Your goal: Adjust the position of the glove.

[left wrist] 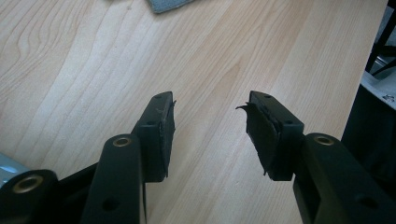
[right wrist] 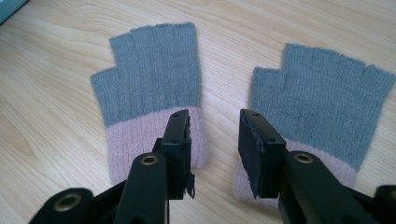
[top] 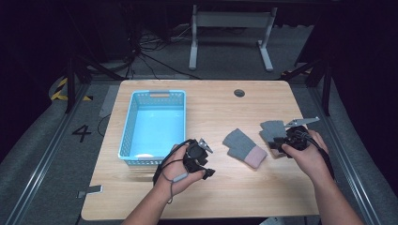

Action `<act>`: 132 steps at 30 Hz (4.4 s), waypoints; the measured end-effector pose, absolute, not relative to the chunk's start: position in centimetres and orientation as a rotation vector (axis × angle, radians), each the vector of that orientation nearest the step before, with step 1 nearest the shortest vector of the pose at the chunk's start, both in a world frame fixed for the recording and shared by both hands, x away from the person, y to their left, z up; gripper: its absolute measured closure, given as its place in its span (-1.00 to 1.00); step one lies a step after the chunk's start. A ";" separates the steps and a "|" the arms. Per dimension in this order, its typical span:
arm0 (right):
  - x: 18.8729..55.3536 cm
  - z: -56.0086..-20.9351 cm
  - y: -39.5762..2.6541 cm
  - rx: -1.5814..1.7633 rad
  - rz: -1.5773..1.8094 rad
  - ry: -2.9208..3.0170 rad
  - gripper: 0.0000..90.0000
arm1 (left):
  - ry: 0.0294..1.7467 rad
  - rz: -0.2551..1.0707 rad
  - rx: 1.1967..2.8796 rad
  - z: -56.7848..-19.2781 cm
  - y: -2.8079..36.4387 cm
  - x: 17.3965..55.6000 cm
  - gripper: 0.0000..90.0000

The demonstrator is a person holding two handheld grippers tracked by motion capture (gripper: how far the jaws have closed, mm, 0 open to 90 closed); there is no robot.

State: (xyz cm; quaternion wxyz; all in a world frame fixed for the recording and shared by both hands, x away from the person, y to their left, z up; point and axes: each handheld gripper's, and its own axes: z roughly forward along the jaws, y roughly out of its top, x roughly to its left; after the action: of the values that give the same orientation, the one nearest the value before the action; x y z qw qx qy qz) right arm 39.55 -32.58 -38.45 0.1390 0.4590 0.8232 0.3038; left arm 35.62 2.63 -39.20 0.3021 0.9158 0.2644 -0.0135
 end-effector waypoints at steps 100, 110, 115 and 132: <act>39.9 -38.9 -23.8 0.824 0.724 2.803 0.74 | 0.682 -0.027 2.408 -38.5 2.8 35.7 0.11; 39.1 -40.6 -23.5 0.678 0.675 2.913 0.74 | 0.670 -0.034 2.417 -38.6 2.5 35.8 0.11; 39.1 -41.9 -23.3 0.660 0.650 2.934 0.69 | 0.672 -0.035 2.417 -38.7 2.4 35.9 0.11; 36.8 -40.4 -25.4 0.737 0.856 2.878 0.89 | 0.659 -0.037 2.417 -38.6 2.0 35.9 0.11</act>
State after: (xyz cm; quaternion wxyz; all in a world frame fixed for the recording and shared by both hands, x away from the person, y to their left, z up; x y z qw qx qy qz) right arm 36.80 -25.43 -40.40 0.0250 0.2384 0.9305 0.2768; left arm 35.90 2.00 -38.58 0.3128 0.9163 0.2498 -0.0140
